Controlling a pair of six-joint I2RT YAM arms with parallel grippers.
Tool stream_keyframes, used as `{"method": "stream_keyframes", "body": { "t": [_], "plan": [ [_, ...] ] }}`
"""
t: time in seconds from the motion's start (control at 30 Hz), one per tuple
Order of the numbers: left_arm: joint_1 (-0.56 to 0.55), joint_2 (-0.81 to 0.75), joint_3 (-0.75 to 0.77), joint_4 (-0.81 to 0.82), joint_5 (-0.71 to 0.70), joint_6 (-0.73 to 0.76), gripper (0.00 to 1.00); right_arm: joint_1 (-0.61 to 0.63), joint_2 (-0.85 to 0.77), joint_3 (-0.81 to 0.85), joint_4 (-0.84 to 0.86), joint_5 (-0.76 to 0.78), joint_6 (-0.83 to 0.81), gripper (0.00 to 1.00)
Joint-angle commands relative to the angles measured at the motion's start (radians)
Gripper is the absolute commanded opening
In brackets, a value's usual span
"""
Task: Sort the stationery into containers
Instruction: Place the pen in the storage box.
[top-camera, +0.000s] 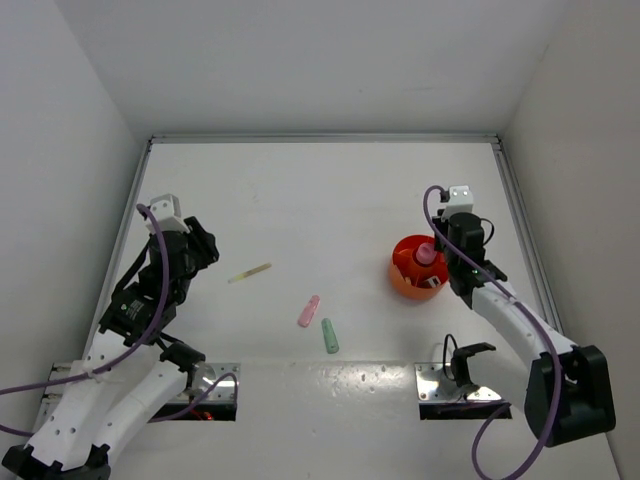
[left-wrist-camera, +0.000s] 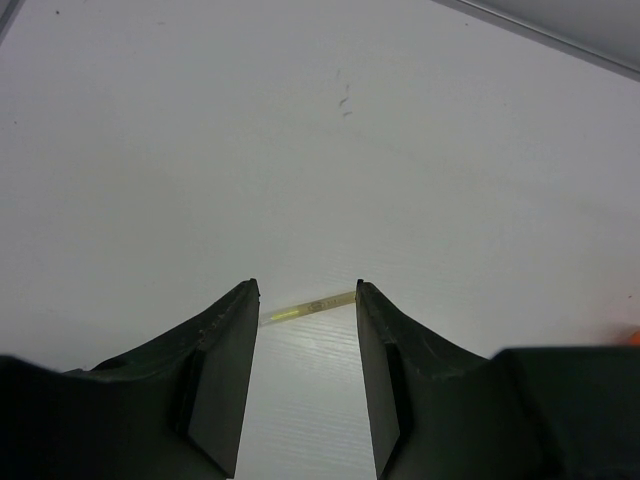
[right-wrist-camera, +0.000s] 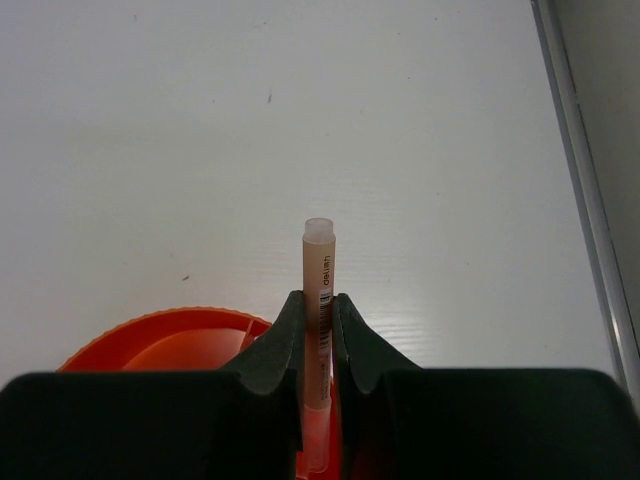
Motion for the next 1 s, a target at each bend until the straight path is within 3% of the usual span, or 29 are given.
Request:
{"method": "stream_keyframes", "body": {
  "t": [0.0, 0.2, 0.3, 0.4, 0.6, 0.8, 0.83, 0.9, 0.93, 0.97],
  "plan": [
    [0.009, 0.002, 0.006, 0.037, 0.007, 0.014, 0.49, -0.014, 0.004, 0.000, 0.034, -0.064, 0.033, 0.00],
    [0.009, 0.002, 0.006, 0.037, 0.007, 0.014, 0.49, -0.047, 0.027, 0.022, -0.052, -0.136, 0.042, 0.06],
    [0.009, 0.002, 0.006, 0.037, 0.007, 0.014, 0.49, -0.069, 0.036, 0.022, -0.064, -0.158, 0.042, 0.17],
    [0.009, 0.002, 0.006, 0.037, 0.007, 0.014, 0.49, -0.078, 0.026, 0.022, -0.064, -0.179, 0.042, 0.35],
    [0.009, 0.002, 0.006, 0.037, 0.007, 0.014, 0.49, -0.097, -0.066, 0.011, -0.055, -0.192, 0.042, 0.43],
    [0.009, 0.011, 0.006, 0.037, 0.007, 0.014, 0.49, -0.097, -0.117, 0.074, -0.027, -0.172, -0.002, 0.38],
    [0.009, 0.011, 0.006, 0.037, 0.007, 0.014, 0.49, -0.097, -0.117, 0.103, -0.038, -0.187, -0.021, 0.17],
    [0.009, 0.020, 0.006, 0.037, 0.016, 0.023, 0.48, -0.097, -0.068, 0.274, -0.146, -0.450, -0.134, 0.00],
    [0.009, 0.020, 0.006, 0.037, 0.016, 0.023, 0.35, -0.097, -0.034, 0.349, -0.337, -0.627, -0.207, 0.00],
    [0.009, 0.020, 0.006, 0.037, 0.016, 0.023, 0.25, -0.097, 0.052, 0.488, -0.445, -1.021, -0.307, 0.04]
  ]
}}
